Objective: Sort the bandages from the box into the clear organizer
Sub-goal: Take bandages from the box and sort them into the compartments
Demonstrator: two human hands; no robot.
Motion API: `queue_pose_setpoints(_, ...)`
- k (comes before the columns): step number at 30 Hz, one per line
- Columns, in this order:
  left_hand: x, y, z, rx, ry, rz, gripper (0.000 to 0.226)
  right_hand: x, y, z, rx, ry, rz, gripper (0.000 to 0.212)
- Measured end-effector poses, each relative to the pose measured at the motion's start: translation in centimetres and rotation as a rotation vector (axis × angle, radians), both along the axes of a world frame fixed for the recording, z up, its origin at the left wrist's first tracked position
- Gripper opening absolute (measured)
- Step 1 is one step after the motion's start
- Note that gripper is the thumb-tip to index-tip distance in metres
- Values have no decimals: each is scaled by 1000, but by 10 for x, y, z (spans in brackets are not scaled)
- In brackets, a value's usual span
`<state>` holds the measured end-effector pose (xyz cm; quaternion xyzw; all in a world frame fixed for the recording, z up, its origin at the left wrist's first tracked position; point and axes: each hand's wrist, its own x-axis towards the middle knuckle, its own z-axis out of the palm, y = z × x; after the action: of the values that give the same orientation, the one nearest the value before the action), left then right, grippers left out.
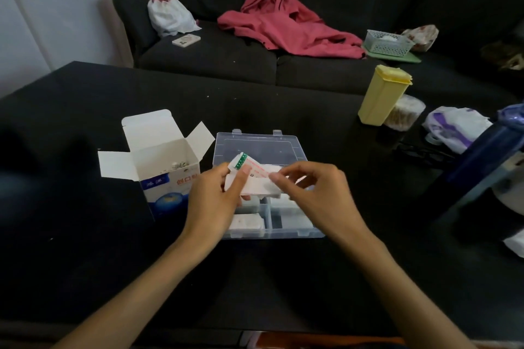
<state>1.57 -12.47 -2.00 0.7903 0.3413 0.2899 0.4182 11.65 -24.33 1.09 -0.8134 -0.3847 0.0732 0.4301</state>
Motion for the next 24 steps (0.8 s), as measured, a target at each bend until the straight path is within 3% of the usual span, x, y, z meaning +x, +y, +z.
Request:
queue_pose_setpoints(3, 4, -6, 1, -56, -82, -2, 19, -3, 7, -8, -41, 195, -104, 25)
queue_pose_setpoints(7, 8, -5, -1, -77, -144, 0, 28, 2, 9, -4, 110, 582, -136, 31)
queue_pose_setpoints(10, 10, -4, -2, -126, -165, -20, 29, 3, 8, 0, 163, 714, -153, 28)
queue_pose_setpoints(15, 12, 0, -2, -388, -196, -15, 32, 9, 3, 4, 125, 798, -88, 17)
queue_pose_setpoints(18, 12, 0, -2, -436, -226, -19, 26, 12, 0, 6, 114, 804, -75, 19)
queue_pose_setpoints(24, 9, 3, -6, -451, -193, 9, 19, 21, -9, 7, -19, 503, -107, 21)
